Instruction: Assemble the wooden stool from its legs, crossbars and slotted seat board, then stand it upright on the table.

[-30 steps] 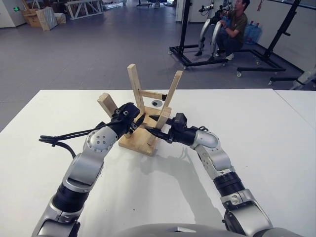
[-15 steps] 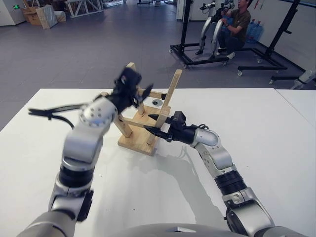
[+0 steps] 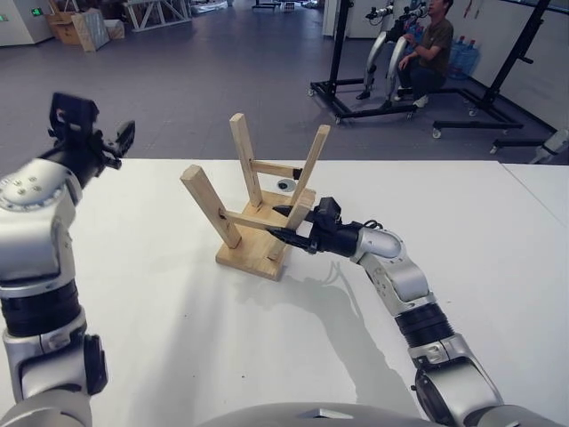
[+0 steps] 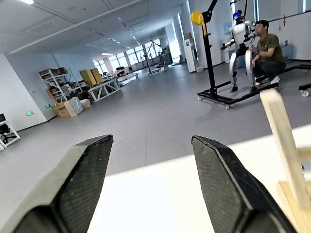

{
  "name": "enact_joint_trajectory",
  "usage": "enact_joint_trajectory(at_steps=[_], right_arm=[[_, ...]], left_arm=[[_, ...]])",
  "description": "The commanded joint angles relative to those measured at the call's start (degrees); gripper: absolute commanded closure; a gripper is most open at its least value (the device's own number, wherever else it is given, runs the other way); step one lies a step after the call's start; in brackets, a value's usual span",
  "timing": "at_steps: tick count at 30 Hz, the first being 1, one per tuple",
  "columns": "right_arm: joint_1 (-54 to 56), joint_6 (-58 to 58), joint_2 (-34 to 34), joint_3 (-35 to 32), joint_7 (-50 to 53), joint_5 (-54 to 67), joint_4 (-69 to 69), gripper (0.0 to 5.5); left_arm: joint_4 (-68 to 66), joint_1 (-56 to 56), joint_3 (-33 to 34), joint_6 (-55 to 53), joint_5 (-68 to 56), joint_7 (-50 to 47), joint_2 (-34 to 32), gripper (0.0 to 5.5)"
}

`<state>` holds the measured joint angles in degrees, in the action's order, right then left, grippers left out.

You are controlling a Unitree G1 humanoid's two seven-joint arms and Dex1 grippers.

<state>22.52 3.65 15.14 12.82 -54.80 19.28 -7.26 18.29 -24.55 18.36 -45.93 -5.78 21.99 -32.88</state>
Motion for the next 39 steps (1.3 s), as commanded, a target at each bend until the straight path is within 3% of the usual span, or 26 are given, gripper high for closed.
enact_joint_trajectory(at_steps=[1, 18, 39], right_arm=[[-1.45, 4.36, 1.75, 1.37, -1.84, -0.7, -1.05, 3.44], [4.01, 15.93, 3.93, 5.85, -2.7, -1.69, 0.41, 3.44], [2.97, 13.55, 0.9, 6.06, -0.25, -2.78, -7.63, 3.44]], left_arm=[[-0.42, 4.34, -5.12, 2.51, -0.16, -1.57, 4.77, 2.51], [9.31, 3.77, -16.78, -2.02, -1.18, -6.28, 12.58, 2.51], [9.32, 5.96, -19.09, -1.73, 0.66, -6.34, 14.56, 2.51]])
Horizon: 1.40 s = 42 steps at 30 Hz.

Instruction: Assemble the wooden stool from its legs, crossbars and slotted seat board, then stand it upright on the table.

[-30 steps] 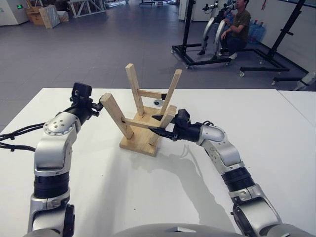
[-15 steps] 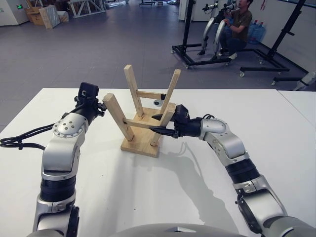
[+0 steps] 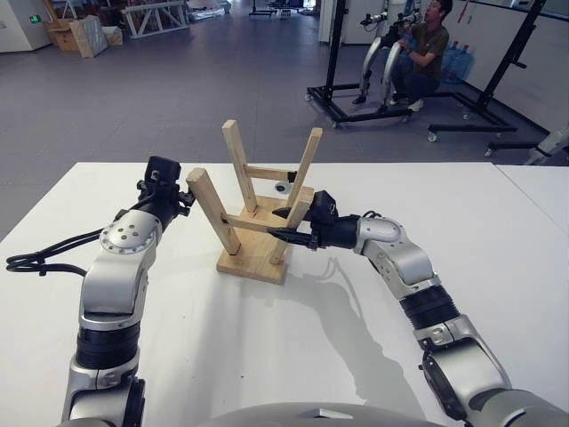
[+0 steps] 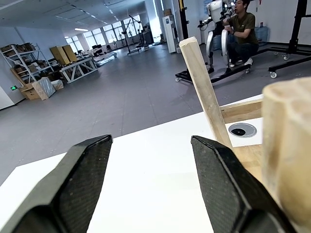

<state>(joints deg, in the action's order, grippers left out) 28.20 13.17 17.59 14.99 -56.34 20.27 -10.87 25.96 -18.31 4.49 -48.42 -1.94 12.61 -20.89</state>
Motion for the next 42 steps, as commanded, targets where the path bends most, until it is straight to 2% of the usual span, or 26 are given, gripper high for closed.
enact_joint_trajectory(at_steps=[1, 11, 21, 22, 24, 31, 36, 42], right_arm=[[-2.66, 4.07, -1.51, 3.76, 1.27, -3.68, -3.97, 3.44], [-6.19, 1.99, -2.01, 6.18, 2.16, -5.89, -6.35, 3.44], [-5.16, 3.52, -4.17, 1.19, 1.85, 0.84, -3.19, 3.44], [-5.09, 3.31, -4.46, 0.9, 2.11, 0.88, -3.11, 3.08], [-5.07, 2.92, -5.06, 0.36, 2.55, 0.93, -3.21, 2.59], [-3.95, 3.18, -6.93, -2.87, 3.71, 2.03, -2.68, 1.34], [-5.47, 2.38, -0.02, -2.46, -1.43, -0.64, -0.88, 1.31], [-7.46, 8.84, 10.75, -6.73, -8.19, 1.97, 0.16, 1.31]], left_arm=[[1.66, -0.12, -5.12, 0.8, -3.1, 3.07, 2.54, 2.51], [1.43, 0.3, -5.4, 1.55, -2.33, 3.32, 2.11, 2.51], [0.73, 1.46, -3.72, 2.18, -2.8, 3.35, 2.08, 2.51], [0.39, 1.68, -3.27, 2.33, -3.06, 3.39, 2.24, 2.54], [-0.51, 2.31, -2.01, 2.64, -3.67, 3.36, 2.76, 2.18], [-5.22, 4.02, 1.75, 6.68, -3.27, 2.96, 1.15, 1.24], [-10.18, 7.01, 7.24, 9.92, -2.43, 3.74, -3.42, 0.39], [-8.02, 14.39, 14.17, 5.62, -5.39, 9.5, -11.74, 0.39]])
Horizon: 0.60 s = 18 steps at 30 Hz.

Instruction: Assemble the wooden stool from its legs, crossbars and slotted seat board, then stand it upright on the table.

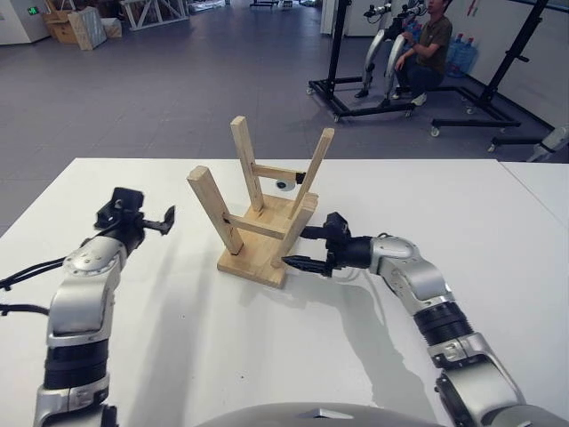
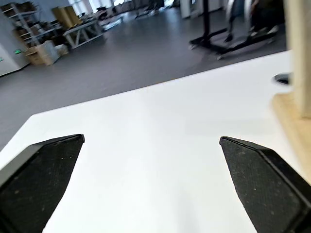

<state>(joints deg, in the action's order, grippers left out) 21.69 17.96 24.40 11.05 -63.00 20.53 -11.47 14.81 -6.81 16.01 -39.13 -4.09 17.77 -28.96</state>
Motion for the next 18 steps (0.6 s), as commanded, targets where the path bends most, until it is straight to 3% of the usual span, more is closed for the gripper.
enact_joint_trajectory(at_steps=[1, 3, 6, 10, 13, 18], right_arm=[[-1.33, 4.8, 6.18, -3.98, -1.37, 1.23, 0.37, 1.31], [-1.74, 0.45, 9.93, -6.66, 1.44, -2.38, -1.4, 1.31], [1.73, -3.78, 9.29, -7.42, 11.2, -8.93, -6.39, 1.31], [6.6, -6.34, 1.92, -2.34, 25.82, -19.38, -12.58, 1.31], [10.99, -7.67, -5.37, 1.58, 35.49, -25.89, -20.67, 1.31], [14.21, -1.02, -13.43, -3.31, 38.8, -20.74, -25.02, 1.31]], left_arm=[[7.45, 4.76, 2.73, -7.48, -7.68, 9.26, -5.74, 0.39], [17.85, 9.01, 1.25, -14.06, -16.15, 18.76, -11.15, 0.39], [25.41, 8.72, -2.24, -20.27, -20.76, 20.57, -13.8, 0.39], [26.39, 7.36, -10.08, -21.69, -19.17, 17.01, -13.27, 0.39], [24.75, 8.27, -19.76, -20.72, -13.92, 12.43, -13.17, 0.39], [23.23, 9.13, -29.77, -19.18, -8.67, 7.78, -11.1, 0.39]])
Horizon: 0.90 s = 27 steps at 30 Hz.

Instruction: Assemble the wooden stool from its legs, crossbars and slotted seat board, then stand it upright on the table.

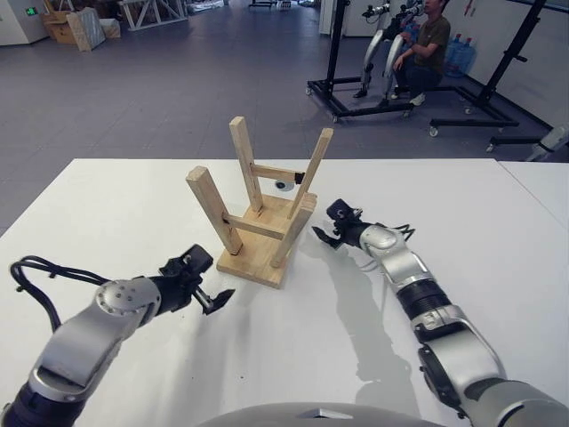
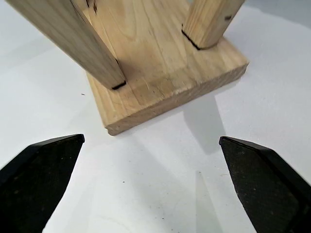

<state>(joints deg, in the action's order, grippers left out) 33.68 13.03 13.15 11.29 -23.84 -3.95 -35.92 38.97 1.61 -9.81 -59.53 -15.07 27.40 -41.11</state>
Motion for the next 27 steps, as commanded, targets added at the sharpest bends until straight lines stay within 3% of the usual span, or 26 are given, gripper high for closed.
enact_joint_trajectory(at_steps=[1, 5, 9, 18, 27], right_arm=[[2.27, 4.87, -1.99, -4.28, -0.96, 4.5, -0.06, 1.31], [1.63, 10.78, 3.52, -7.18, -7.74, 7.82, 5.01, 1.31], [2.81, 13.49, 3.49, -8.35, -10.54, 10.22, 7.2, 1.31], [5.45, 9.61, -3.54, -3.32, -7.92, 6.83, 3.49, 1.31], [7.18, -3.52, -0.3, 7.86, 1.04, -10.5, -7.73, 1.31]], left_arm=[[-1.23, 1.0, -4.74, 1.58, 2.85, -2.26, 1.21, 0.39], [-1.79, 1.71, -5.53, 2.26, 3.94, -2.94, 1.52, 0.39], [-2.02, 2.01, -5.22, 2.57, 4.28, -3.27, 1.58, 0.39], [-2.39, 1.0, -6.39, 2.92, 5.4, -3.09, 2.13, 0.39], [-2.2, -0.8, -8.32, 2.56, 7.1, -3.8, 3.15, 0.39]])
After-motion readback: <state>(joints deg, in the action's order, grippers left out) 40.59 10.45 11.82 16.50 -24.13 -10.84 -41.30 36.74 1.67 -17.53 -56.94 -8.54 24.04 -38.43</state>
